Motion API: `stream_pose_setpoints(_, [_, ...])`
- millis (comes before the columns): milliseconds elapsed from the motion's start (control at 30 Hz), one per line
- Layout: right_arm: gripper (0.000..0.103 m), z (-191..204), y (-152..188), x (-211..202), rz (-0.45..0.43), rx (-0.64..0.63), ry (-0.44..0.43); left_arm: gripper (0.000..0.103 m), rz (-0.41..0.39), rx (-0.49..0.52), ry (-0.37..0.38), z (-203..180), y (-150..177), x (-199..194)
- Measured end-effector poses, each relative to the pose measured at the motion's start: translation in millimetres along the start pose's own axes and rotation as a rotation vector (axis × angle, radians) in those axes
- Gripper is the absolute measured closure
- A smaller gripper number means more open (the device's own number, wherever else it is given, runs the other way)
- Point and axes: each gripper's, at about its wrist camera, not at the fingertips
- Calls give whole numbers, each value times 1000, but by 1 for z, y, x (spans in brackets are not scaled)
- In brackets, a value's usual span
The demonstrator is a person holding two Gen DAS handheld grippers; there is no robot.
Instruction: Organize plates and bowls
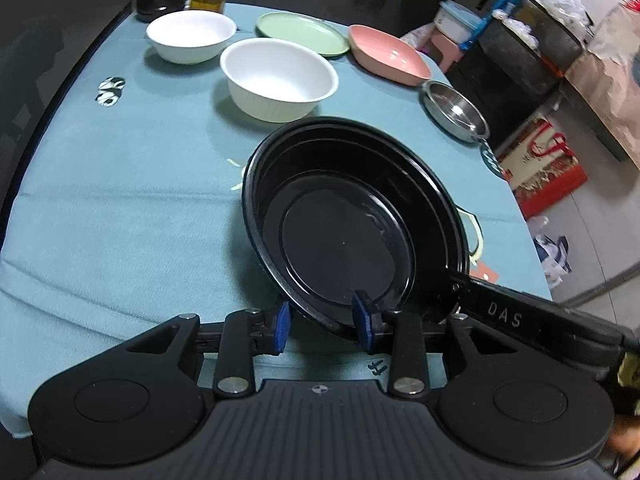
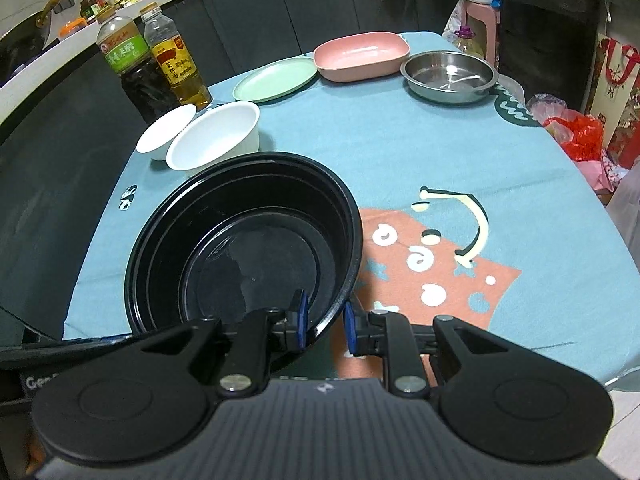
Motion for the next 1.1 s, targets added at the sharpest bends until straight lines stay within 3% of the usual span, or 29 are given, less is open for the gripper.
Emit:
stream_pose_setpoints(133, [79,-3,-2,0,-4,11,0,68,-28,19,-2,3,-3,-8])
stream_pose_setpoints(300, [64,-5,-5,-5,-35,8,15,68,-52,10,-12,10,-7,-16])
stream_pose_setpoints(533, [63,-15,-11,-8,-55,28,29,68,-77,17,-13,14,-13,-29])
stream_pose_setpoints(733, [63,-20,-21,-12,-90,40,39,67,-147,-16,-14,23,-24,-41])
stream_pose_setpoints(1100, [60,-13,-50,3,-133,12,36,64,-220,-115,-112,43,-61,-16])
Point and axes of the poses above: each gripper's, at about its wrist camera, not at the fingertips, and x roughly the way its jaws point, z to its left, y to its underside, and after that the axes turned 13 degrees about -z, right-handed
